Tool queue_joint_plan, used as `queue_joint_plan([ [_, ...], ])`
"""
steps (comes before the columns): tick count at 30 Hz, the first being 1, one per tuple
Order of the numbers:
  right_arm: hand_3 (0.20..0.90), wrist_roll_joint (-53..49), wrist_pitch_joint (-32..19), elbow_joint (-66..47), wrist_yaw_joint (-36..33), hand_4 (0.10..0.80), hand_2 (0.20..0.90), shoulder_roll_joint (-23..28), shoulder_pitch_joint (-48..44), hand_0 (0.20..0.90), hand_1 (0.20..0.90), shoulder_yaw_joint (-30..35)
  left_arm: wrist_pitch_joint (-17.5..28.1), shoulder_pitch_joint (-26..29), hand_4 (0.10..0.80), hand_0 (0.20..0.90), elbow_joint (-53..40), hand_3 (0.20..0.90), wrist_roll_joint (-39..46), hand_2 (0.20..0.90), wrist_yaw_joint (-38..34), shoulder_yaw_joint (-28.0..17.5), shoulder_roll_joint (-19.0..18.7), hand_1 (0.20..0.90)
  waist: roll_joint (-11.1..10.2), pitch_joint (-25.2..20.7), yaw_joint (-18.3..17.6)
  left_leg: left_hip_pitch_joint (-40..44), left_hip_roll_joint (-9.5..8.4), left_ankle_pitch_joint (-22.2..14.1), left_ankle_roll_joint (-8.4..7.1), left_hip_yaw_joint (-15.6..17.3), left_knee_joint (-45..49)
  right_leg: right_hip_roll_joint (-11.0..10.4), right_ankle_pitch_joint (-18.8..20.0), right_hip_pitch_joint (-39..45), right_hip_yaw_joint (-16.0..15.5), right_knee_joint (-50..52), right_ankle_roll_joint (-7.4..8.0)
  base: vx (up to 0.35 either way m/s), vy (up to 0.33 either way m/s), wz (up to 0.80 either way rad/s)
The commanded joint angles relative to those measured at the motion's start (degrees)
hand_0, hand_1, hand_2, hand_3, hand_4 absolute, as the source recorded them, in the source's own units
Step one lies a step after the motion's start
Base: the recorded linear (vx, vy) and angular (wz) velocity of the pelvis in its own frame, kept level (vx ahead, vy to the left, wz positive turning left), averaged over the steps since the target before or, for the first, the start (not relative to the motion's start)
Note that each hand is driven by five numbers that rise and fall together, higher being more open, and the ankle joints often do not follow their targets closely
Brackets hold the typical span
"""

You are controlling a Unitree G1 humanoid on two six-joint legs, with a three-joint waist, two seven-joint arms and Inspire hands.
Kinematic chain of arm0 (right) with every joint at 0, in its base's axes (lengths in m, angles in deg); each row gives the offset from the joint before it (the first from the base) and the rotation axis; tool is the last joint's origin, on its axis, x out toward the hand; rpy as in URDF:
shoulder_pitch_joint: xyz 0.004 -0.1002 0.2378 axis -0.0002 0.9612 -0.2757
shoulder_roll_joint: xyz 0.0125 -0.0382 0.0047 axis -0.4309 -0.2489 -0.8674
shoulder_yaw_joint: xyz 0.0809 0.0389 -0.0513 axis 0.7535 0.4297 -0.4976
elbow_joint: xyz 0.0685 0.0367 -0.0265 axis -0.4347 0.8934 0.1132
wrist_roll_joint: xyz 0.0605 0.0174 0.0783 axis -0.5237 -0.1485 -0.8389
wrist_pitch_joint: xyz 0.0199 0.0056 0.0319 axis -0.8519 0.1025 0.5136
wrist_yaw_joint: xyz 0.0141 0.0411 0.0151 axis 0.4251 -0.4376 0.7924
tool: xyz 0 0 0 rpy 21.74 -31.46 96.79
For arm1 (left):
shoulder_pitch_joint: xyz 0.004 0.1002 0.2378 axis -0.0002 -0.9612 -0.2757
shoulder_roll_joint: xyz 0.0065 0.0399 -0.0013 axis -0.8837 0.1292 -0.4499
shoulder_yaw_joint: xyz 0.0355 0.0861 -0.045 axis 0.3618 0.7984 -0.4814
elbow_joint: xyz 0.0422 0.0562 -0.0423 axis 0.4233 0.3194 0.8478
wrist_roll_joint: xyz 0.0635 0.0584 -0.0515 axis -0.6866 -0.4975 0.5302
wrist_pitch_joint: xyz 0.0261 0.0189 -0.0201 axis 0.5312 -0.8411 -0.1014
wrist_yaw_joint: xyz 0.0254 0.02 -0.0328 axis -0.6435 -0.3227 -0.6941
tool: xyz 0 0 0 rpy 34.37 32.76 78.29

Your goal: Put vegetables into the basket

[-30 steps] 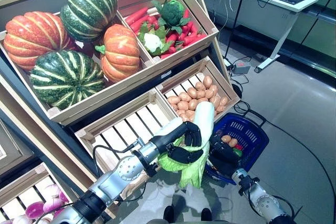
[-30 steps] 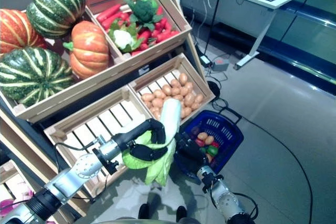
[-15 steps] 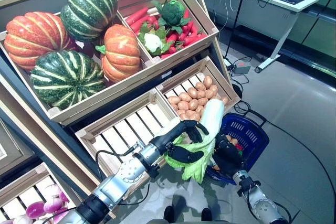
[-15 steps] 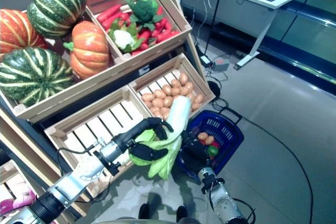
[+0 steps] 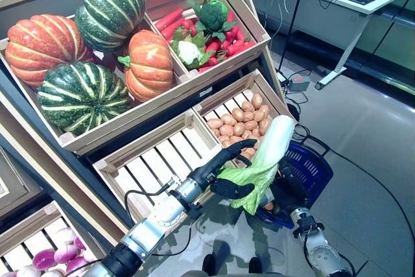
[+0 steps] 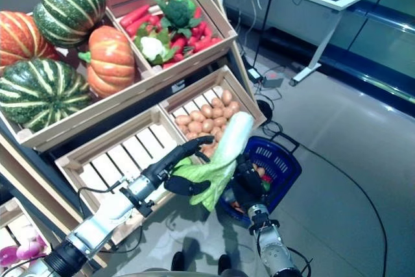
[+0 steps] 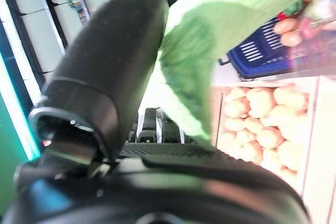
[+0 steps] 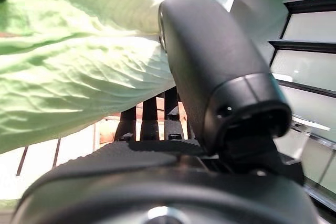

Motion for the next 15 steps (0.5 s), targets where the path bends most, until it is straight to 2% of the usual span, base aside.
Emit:
queue_joint_plan([
  [1, 0.3, -5.08, -5.83, -7.15, 0.96, 0.4, 0.3, -2.43, -6.68, 0.3, 0.3, 6.36, 2.68, 2.87, 0.8, 0.9, -0.03, 0.9, 3.51, 0.9, -1.15, -3.23, 0.91, 0.9, -1.81, -1.3, -0.13, -0.23, 1.04, -2.59, 0.11, -1.78, 0.12, -2.49, 2.53, 0.8, 0.61, 0.22, 0.71, 0.0, 0.0, 0.0],
  [15, 0.3, -0.33, -9.66, -3.86, -8.71, 0.4, 0.3, -0.76, -8.21, 0.3, 0.3, 11.56, 1.79, 1.68, 0.8, 0.9, -0.54, 0.9, 4.23, 0.9, -1.91, -3.29, 1.2, 0.9, -2.25, -0.87, 0.41, -0.83, 1.08, -2.06, 0.01, -1.85, 0.12, -2.46, 3.26, 0.42, 0.38, 0.14, 0.67, 0.005, -0.004, 0.0],
])
